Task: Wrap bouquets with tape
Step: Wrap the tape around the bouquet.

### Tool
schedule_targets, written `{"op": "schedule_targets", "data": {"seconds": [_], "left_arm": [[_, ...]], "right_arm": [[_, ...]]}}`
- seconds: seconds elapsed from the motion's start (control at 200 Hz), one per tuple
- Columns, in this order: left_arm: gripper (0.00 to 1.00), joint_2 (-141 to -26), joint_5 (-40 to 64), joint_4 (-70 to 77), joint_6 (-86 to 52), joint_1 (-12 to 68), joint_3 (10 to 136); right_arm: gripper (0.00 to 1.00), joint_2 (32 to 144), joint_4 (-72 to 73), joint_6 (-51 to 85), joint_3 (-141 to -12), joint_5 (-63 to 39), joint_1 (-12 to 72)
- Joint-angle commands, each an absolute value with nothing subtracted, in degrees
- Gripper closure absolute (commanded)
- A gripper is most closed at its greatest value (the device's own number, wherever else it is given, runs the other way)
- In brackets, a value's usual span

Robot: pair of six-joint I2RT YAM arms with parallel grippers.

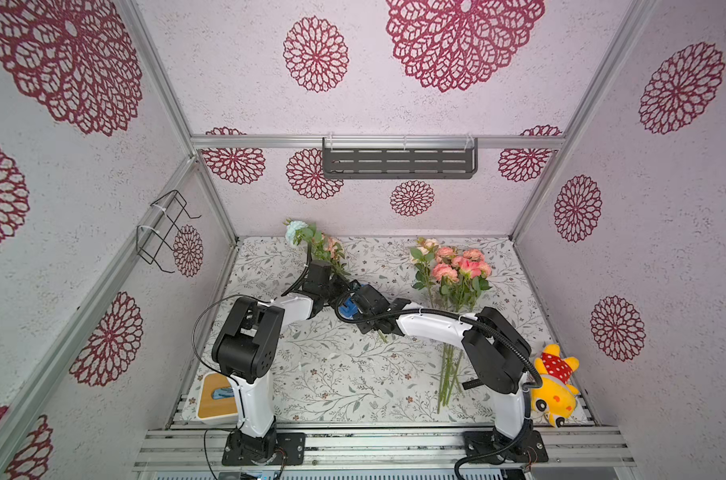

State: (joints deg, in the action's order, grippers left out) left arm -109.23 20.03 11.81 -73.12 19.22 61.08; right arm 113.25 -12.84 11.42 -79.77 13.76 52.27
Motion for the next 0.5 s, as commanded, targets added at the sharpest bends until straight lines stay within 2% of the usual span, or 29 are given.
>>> {"op": "schedule_targets", "data": {"seconds": [0.0, 0.105, 0.305, 0.49], "left_arm": [[1.00, -108.49, 21.67, 14.75, -73.45, 19.89, 60.64], [1.00, -107.91, 21.12, 13.46, -72.52, 19.53, 60.57], [1.00, -107.84, 20.77, 13.29, -72.25, 19.25, 60.39], [1.00, -107.44, 20.26, 13.38, -71.97, 18.81, 59.85]], "right_arm": [[0.60, 110.19, -9.55, 14.22, -79.19, 7.18, 51.38], [0.46, 105.68, -7.09, 15.41, -75.74, 5.24, 49.96], [0.44, 99.82, -1.63, 18.48, -71.43, -5.10, 45.14], [0.40, 98.35, 1.70, 18.87, -70.35, -4.64, 42.68]]}}
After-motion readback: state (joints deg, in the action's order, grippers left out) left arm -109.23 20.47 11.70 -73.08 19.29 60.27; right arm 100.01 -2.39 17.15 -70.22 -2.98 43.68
